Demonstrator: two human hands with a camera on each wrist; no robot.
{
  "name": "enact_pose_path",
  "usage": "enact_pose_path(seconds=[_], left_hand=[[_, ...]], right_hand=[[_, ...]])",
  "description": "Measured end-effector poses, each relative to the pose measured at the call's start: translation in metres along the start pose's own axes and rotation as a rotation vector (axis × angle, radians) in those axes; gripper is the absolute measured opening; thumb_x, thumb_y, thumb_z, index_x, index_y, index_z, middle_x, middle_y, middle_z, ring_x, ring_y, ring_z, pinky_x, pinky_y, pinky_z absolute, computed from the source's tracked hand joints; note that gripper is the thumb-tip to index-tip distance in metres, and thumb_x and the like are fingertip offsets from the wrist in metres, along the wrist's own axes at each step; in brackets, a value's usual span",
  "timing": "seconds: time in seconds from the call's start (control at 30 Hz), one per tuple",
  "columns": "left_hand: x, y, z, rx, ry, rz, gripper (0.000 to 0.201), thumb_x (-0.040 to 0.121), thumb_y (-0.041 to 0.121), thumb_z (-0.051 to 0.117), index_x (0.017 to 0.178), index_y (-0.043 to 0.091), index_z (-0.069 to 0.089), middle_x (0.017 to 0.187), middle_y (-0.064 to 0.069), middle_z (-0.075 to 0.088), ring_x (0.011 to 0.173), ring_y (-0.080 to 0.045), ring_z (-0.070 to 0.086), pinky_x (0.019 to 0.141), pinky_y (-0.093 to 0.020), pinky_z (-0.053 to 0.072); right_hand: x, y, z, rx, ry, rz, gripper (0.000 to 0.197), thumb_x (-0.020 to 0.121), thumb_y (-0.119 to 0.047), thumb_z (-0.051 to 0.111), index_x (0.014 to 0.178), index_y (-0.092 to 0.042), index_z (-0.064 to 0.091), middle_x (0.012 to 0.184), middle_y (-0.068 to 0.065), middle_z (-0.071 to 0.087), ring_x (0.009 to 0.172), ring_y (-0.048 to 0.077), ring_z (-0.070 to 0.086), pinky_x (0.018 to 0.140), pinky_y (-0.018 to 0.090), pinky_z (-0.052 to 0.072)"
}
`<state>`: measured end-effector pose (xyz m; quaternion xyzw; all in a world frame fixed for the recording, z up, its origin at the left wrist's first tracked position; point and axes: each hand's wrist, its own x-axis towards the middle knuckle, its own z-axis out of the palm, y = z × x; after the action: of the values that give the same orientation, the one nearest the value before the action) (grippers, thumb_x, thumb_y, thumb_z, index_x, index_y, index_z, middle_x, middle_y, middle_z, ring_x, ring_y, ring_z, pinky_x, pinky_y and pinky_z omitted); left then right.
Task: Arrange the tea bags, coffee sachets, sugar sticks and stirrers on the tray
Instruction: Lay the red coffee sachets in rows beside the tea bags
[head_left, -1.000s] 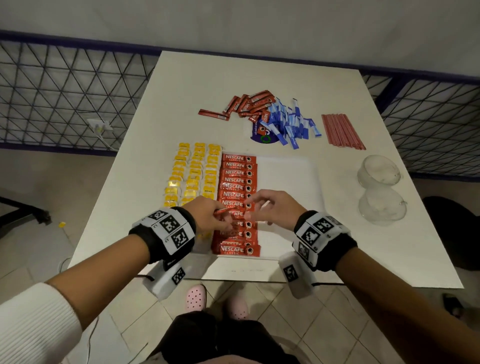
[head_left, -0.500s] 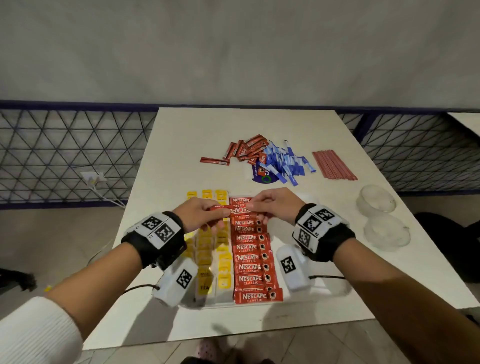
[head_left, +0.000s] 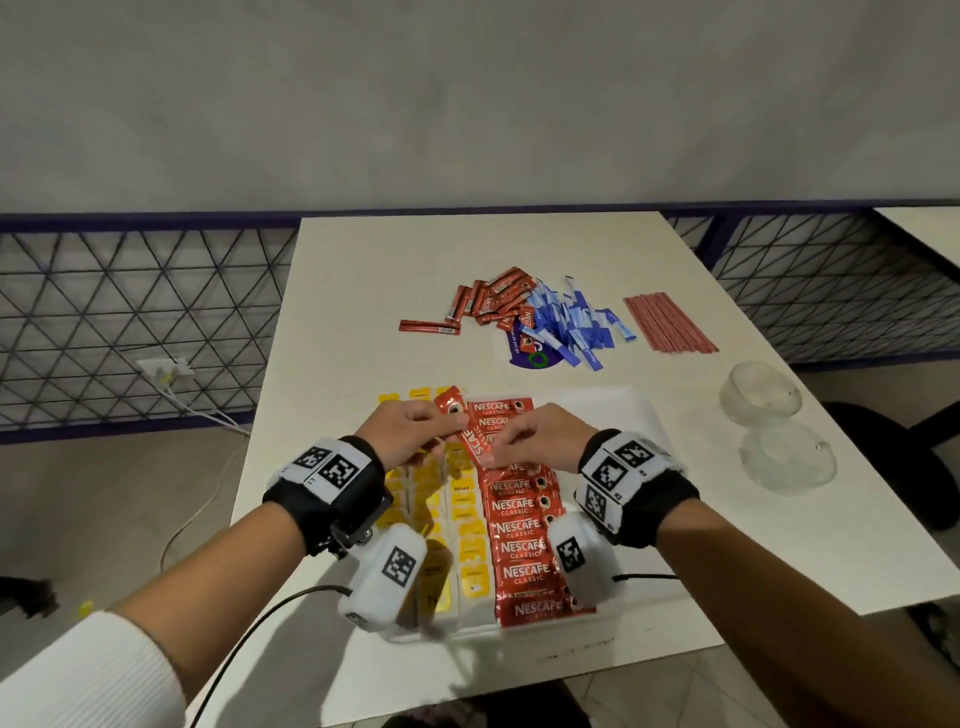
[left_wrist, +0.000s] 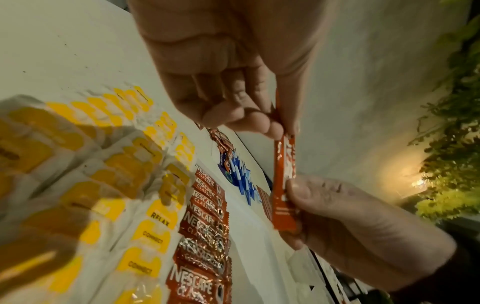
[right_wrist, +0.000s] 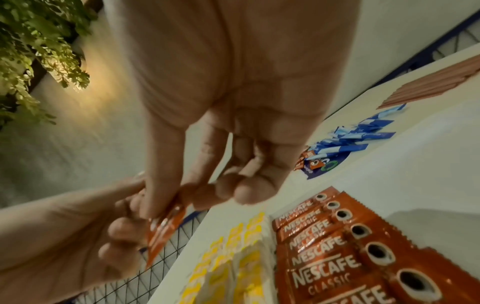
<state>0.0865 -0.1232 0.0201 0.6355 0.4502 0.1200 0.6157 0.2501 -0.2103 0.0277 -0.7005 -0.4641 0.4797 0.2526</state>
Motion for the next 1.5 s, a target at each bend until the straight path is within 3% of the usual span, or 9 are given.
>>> enact_pose_path(seconds=[0.2,0.33,0.53,0.67,0.77,1.0,1.1,1.27,1.5], left_hand=[[0.019,0.019,0.007,0.003,-0.014,-0.040,0.023,0.087,0.042,0.057,0.077,0.024,0.068,0.078,0.007,0.063,0.061,-0.012,0.051,0.065,-0.026,0.040],[0.032,0.022,0.011,0.167,-0.084,-0.017,0.009,0.086,0.031,0.064,0.079,0.025,0.065,0.080,0.010,0.062,0.065,-0.008,0.054,0.053,-0.010,0.041],[0.061,0.012,0.027,0.391,-0.029,0.044,0.013,0.086,0.024,0.064,0.095,0.014,0.067,0.094,0.003,0.060,0.080,-0.007,0.052,0.062,-0.004,0.037],[0.082,0.011,0.033,0.589,-0.043,0.032,0.019,0.088,0.028,0.061,0.101,0.016,0.068,0.097,0.003,0.062,0.088,-0.010,0.052,0.077,-0.019,0.040],[0.097,0.012,0.036,0.692,-0.067,-0.007,0.018,0.089,0.034,0.058,0.101,0.024,0.067,0.101,0.008,0.062,0.089,-0.010,0.051,0.082,-0.023,0.041],[0.123,0.016,0.028,0.725,0.052,-0.032,0.007,0.089,0.028,0.060,0.093,0.025,0.064,0.097,0.011,0.055,0.089,-0.009,0.049,0.086,-0.029,0.042],[0.126,0.015,0.027,0.820,0.007,-0.078,0.005,0.086,0.033,0.063,0.087,0.030,0.059,0.093,0.011,0.052,0.091,-0.010,0.049,0.089,-0.032,0.043],[0.129,0.014,0.037,0.861,-0.068,-0.082,0.018,0.085,0.032,0.064,0.102,0.026,0.062,0.100,0.007,0.056,0.096,-0.011,0.051,0.084,-0.027,0.041],[0.129,0.014,0.044,1.029,-0.092,-0.038,0.021,0.088,0.036,0.059,0.108,0.030,0.058,0.115,0.006,0.054,0.110,-0.016,0.049,0.088,-0.029,0.041]], right_hand=[[0.018,0.009,0.000,0.386,-0.080,0.103,0.014,0.079,-0.005,0.069,0.069,-0.006,0.061,0.059,0.006,0.065,0.053,0.011,0.062,0.062,0.018,0.055],[0.031,0.015,-0.013,0.581,-0.058,0.144,0.013,0.080,-0.001,0.066,0.071,-0.001,0.058,0.060,0.011,0.066,0.050,0.011,0.064,0.054,0.014,0.053],[0.052,0.029,-0.036,0.522,-0.068,0.175,0.007,0.080,-0.004,0.067,0.080,-0.004,0.060,0.070,0.009,0.065,0.061,0.013,0.062,0.061,0.017,0.055],[0.070,0.042,-0.060,0.576,0.069,0.185,0.004,0.085,-0.006,0.062,0.086,-0.005,0.058,0.071,0.008,0.060,0.056,0.011,0.056,0.055,0.018,0.051],[0.077,0.053,-0.070,0.456,0.046,0.176,0.009,0.087,-0.005,0.059,0.093,0.002,0.057,0.070,0.007,0.057,0.060,0.013,0.052,0.054,0.017,0.048],[0.099,0.072,-0.075,0.532,0.099,0.177,0.010,0.086,-0.001,0.059,0.078,0.003,0.058,0.065,0.010,0.055,0.043,0.002,0.052,0.049,0.012,0.046],[0.106,0.077,-0.072,0.530,0.095,0.209,0.008,0.084,-0.004,0.064,0.078,0.000,0.058,0.067,0.009,0.059,0.046,0.004,0.057,0.054,0.016,0.049],[0.111,0.080,-0.066,0.511,0.105,0.281,0.009,0.080,-0.003,0.067,0.080,-0.004,0.058,0.074,0.011,0.062,0.066,0.018,0.060,0.063,0.021,0.052],[0.118,0.083,-0.063,0.328,0.122,0.304,0.017,0.081,-0.011,0.069,0.069,-0.011,0.057,0.071,0.008,0.062,0.067,0.019,0.059,0.077,0.031,0.053]])
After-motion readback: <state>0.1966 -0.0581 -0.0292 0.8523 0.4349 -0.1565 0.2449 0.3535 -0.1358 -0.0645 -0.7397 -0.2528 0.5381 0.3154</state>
